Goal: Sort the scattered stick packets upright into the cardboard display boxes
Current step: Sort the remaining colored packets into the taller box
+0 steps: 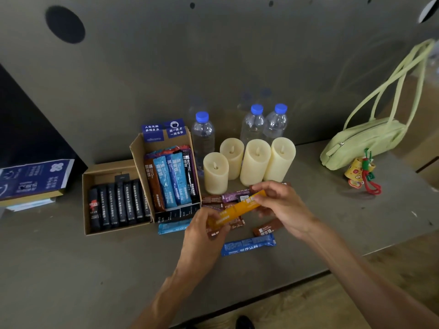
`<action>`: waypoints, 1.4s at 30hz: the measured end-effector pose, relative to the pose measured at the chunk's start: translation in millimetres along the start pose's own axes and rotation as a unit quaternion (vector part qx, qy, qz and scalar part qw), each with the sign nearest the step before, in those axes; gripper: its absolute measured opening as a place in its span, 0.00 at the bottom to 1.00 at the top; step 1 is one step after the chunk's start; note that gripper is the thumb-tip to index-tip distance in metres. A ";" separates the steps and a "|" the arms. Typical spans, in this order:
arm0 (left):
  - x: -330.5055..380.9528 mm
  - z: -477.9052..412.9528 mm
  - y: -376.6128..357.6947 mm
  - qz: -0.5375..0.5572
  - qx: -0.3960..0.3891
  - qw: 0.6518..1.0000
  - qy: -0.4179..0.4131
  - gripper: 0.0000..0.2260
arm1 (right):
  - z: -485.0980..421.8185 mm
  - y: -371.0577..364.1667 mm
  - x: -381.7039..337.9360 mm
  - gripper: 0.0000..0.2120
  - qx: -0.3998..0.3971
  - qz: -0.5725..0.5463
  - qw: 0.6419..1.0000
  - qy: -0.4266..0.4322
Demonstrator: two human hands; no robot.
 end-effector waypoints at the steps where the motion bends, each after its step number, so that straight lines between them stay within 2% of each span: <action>1: -3.4 -0.5 1.3 0.032 0.000 0.999 0.032 0.10 | 0.2 -0.4 -3.2 0.10 -0.002 0.007 1.000 0.003; 5: -5.7 -3.1 7.5 0.074 0.011 0.995 0.061 0.09 | -1.3 -4.9 -7.8 0.12 -0.015 -0.023 1.000 0.002; 8: -2.0 -3.1 8.0 0.090 -0.007 0.994 0.066 0.09 | -1.1 -17.9 -10.4 0.08 -0.024 -0.054 0.998 0.009; 12: 7.7 0.3 10.7 0.060 -0.052 0.996 0.045 0.05 | -2.6 -44.1 -21.6 0.04 -0.029 0.050 0.997 0.048; 16: -1.5 -8.1 40.7 0.019 0.017 0.998 0.062 0.04 | -12.7 -72.2 -35.2 0.06 -0.052 0.049 0.996 0.050; 19: -15.8 -26.3 64.7 -0.012 0.081 0.993 0.079 0.05 | -27.7 -88.3 -34.1 0.09 -0.050 0.124 0.990 0.053; 23: -30.9 -56.7 68.2 -0.082 0.079 0.988 0.101 0.02 | -47.7 -110.2 -15.2 0.11 -0.057 0.245 0.966 0.056; 26: -36.1 -70.8 60.3 -0.105 0.067 0.987 0.106 0.03 | -51.1 -118.7 -8.0 0.09 -0.054 0.244 0.967 0.060; 32: -28.5 -81.9 56.9 -0.112 0.070 0.987 0.086 0.04 | -56.1 -119.1 4.5 0.07 -0.047 0.237 0.969 0.048; 36: -23.3 -89.4 53.8 -0.193 0.050 0.979 0.046 0.04 | -58.1 -120.0 8.5 0.07 -0.053 0.220 0.973 0.037; 42: -18.4 -87.2 45.4 -0.271 0.020 0.962 -0.012 0.10 | -60.4 -120.0 9.3 0.06 -0.062 0.231 0.970 0.040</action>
Point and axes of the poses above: each hand's wrist, its own z-axis away from the middle knuckle, its own y-axis out of the back of the hand, x = y × z, the point moved 8 cm from there along -z, towards the middle knuckle, and after that the axes turned 3 degrees about z, right-handed, at the moved point
